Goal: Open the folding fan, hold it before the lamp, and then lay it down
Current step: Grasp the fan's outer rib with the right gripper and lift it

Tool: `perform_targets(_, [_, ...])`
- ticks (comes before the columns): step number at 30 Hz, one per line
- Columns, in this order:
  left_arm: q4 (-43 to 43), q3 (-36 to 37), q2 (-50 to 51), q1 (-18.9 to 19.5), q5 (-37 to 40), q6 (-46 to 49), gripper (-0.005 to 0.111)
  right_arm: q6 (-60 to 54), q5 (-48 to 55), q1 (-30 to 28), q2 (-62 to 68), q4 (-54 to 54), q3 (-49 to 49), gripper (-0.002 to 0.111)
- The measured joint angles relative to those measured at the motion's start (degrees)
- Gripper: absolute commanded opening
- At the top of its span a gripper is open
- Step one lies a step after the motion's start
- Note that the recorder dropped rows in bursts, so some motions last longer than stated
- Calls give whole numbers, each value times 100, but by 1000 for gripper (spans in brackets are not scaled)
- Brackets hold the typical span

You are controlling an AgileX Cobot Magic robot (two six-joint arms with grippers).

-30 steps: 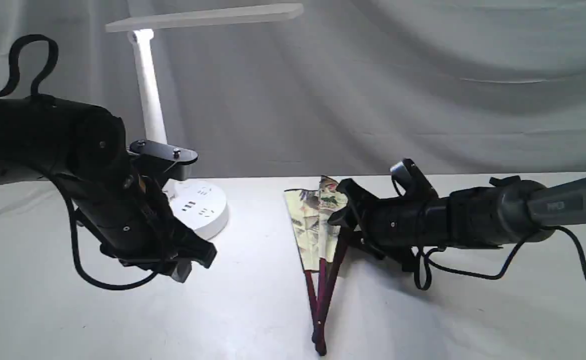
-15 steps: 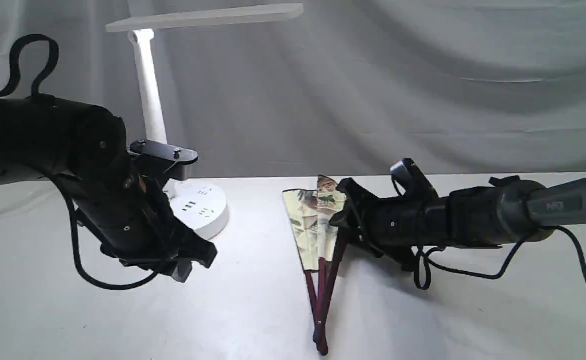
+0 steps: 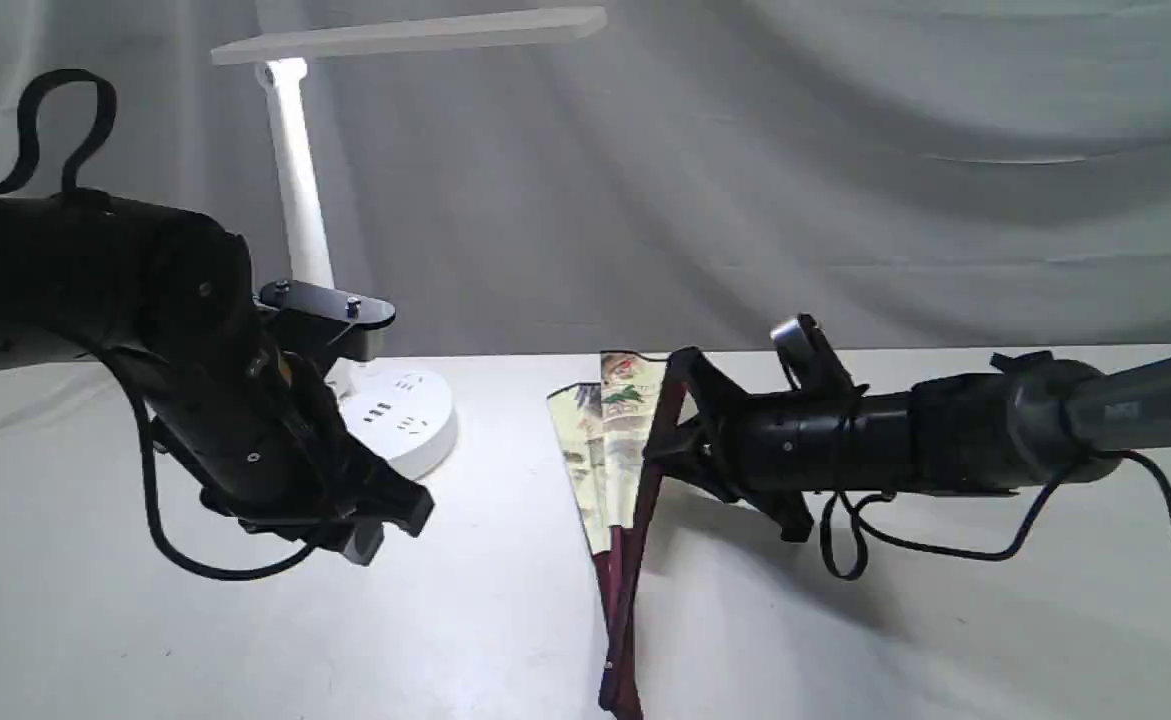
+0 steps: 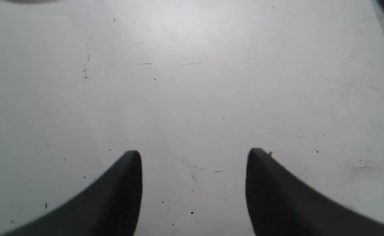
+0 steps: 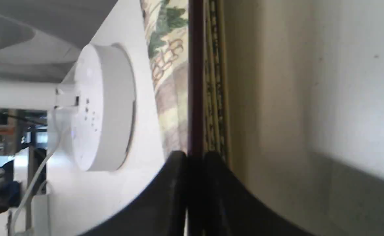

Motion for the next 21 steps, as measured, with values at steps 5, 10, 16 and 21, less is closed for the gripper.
perform_targets(5, [0, 0, 0, 0, 0, 0, 48, -10, 1092, -342, 12, -63, 0, 0])
perform_targets(10, [0, 0, 0, 0, 0, 0, 48, -10, 2254, -625, 12, -130, 0, 0])
perform_targets(16, [0, 0, 0, 0, 0, 0, 48, -114, 2931, -852, -41, -237, 142, 0])
perform_targets(21, [0, 0, 0, 0, 0, 0, 48, -248, 2939, -1208, -414, -284, 639, 0])
